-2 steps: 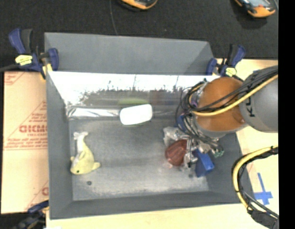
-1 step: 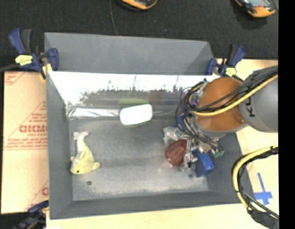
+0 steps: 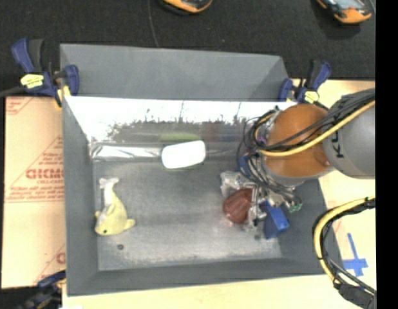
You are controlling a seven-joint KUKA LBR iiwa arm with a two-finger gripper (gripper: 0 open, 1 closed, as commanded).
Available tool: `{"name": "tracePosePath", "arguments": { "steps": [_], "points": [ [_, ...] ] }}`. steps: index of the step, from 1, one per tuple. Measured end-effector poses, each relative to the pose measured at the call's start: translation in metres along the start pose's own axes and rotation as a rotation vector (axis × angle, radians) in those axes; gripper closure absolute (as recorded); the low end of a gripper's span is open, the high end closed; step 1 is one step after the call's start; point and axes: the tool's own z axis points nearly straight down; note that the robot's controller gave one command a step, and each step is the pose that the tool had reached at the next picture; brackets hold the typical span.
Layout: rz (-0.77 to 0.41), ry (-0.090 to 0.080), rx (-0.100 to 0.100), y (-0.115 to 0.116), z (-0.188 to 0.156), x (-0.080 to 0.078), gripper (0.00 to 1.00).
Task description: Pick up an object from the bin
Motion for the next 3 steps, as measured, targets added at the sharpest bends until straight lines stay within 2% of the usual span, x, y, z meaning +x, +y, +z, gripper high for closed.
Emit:
{"name": "tracePosePath", "arguments": {
  "steps": [3],
  "points": [
    [0.001,0.0,0.0,0.0,0.0,0.0,1.0]
  ]
}}
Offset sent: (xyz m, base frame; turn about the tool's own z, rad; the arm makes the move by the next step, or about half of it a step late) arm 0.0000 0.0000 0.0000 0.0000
